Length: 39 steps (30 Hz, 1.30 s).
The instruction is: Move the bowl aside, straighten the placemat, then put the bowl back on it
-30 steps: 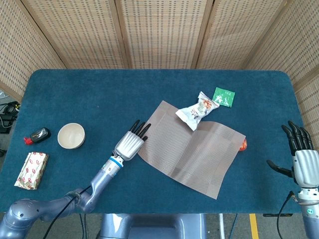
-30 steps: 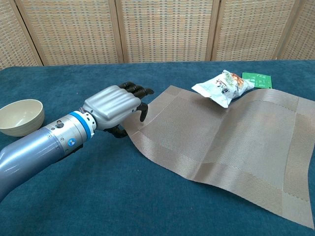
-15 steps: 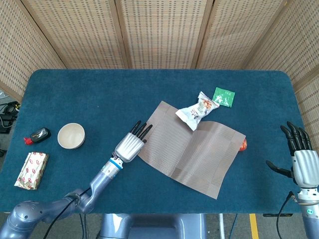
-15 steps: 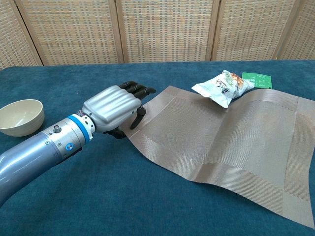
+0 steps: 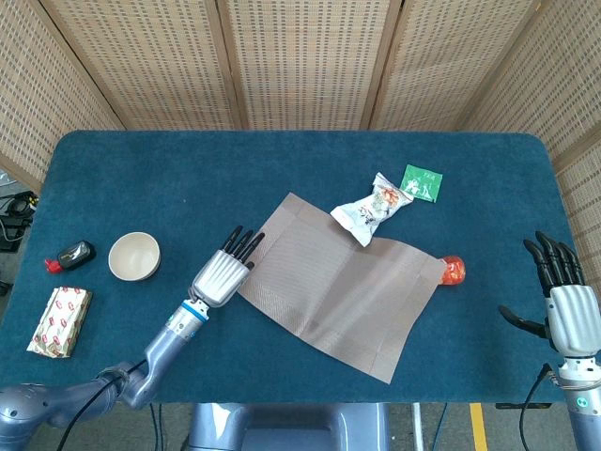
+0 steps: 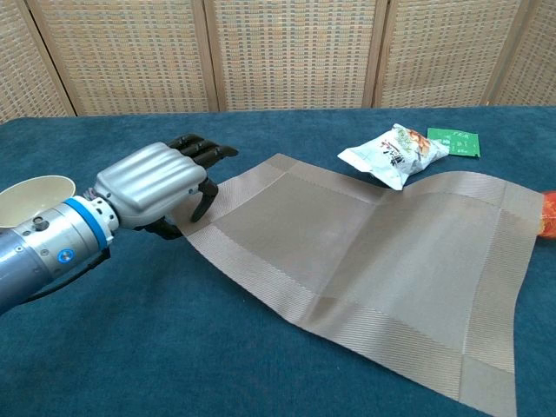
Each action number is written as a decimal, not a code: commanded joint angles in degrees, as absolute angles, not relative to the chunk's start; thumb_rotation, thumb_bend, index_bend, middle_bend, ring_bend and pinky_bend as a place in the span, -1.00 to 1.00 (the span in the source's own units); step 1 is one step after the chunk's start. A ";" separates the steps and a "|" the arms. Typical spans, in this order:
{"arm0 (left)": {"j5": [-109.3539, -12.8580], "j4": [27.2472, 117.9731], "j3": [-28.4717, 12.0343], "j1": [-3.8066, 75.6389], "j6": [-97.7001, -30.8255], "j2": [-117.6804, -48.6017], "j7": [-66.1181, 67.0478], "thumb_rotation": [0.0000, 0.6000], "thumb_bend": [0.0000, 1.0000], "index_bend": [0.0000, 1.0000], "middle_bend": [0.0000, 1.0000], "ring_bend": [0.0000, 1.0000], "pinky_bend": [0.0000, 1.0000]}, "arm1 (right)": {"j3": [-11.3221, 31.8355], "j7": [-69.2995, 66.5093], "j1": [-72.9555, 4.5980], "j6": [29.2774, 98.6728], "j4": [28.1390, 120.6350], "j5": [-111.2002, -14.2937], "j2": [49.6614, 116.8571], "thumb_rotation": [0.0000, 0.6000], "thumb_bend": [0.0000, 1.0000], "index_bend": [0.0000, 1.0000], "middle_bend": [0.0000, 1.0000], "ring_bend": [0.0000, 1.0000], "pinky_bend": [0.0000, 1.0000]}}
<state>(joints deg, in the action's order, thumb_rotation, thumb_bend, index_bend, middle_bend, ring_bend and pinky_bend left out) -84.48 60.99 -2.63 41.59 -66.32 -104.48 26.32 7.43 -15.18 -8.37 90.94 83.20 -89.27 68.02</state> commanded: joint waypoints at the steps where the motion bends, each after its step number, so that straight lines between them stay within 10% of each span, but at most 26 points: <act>1: -85.24 63.71 -1.42 39.46 -68.31 -101.17 25.90 1.00 0.05 0.37 -1.00 -1.00 -1.00 | 7.21 -14.48 -8.26 91.15 83.52 -89.69 68.15 1.00 -0.64 -1.00 -1.00 -1.00 -1.00; 22: -89.65 90.59 7.65 33.16 -67.01 -86.65 37.77 1.00 0.05 0.37 -1.00 -1.00 -1.00 | 6.24 -12.14 -7.49 92.36 85.23 -91.33 67.95 1.00 -0.64 -1.00 -1.00 -1.00 -1.00; 39: -92.87 94.96 9.84 31.28 -64.52 -86.50 41.85 1.00 0.05 0.35 -1.00 -1.00 -1.00 | 5.98 -12.44 -7.23 92.41 85.57 -91.64 67.42 1.00 -0.65 -1.00 -1.00 -1.00 -1.00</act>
<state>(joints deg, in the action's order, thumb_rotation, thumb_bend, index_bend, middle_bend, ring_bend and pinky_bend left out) -92.80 95.01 9.84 31.35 -64.56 -86.45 41.78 5.98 -12.44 -7.23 92.41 85.57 -91.64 67.42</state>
